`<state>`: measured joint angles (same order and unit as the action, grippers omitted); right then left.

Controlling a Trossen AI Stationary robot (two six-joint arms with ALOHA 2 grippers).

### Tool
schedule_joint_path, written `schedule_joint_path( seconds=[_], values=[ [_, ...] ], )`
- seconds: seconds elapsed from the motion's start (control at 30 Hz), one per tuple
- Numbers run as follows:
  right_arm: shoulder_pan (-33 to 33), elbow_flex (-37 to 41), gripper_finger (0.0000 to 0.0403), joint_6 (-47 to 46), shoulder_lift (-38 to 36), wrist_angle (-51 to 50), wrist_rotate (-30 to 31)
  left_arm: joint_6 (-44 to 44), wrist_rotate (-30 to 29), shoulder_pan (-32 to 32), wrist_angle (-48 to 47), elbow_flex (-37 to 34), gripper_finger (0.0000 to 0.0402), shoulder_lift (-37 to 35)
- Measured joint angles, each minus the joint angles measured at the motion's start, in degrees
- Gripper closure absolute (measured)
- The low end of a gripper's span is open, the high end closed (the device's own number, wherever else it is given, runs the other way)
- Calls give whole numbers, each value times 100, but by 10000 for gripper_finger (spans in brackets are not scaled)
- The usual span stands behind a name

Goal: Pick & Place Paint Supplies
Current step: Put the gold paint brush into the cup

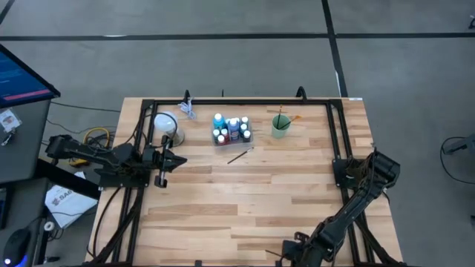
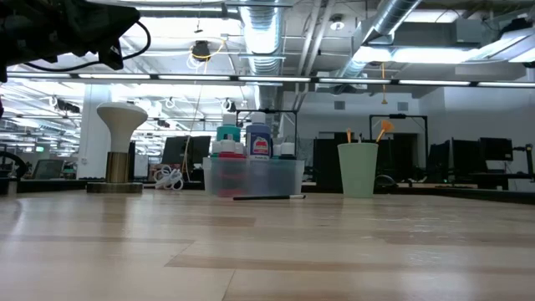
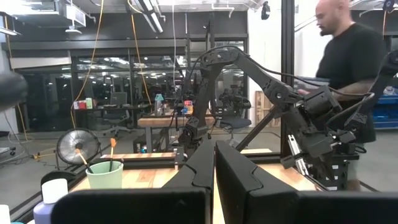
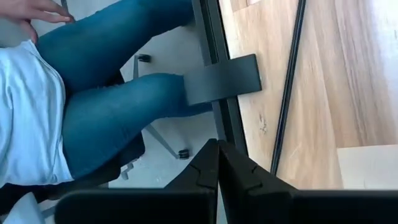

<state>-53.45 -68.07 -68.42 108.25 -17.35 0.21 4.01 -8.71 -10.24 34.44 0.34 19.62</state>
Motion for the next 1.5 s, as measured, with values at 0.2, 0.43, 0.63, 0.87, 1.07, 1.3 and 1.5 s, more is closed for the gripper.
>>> schedule_joint_path(
  seconds=[0.2,0.43,0.63,0.87,1.07,1.3,1.5],
  values=[
    [0,-2,403,153,0,-313,252,1,0,-1,9,2,400,0],
    [28,-18,403,202,571,-80,-91,0,0,0,22,0,400,0],
    [26,-46,403,242,695,-84,-173,0,0,0,42,0,400,4],
    [180,-33,403,449,694,-272,-207,0,0,-1,44,2,400,4],
    [460,-26,403,1027,660,-342,-256,0,0,-2,44,1,400,4],
    [817,-28,403,1526,653,-713,-170,0,0,-1,46,0,400,4],
    [1114,-26,403,2088,649,-795,-127,0,0,-1,50,1,400,4]
  ],
)
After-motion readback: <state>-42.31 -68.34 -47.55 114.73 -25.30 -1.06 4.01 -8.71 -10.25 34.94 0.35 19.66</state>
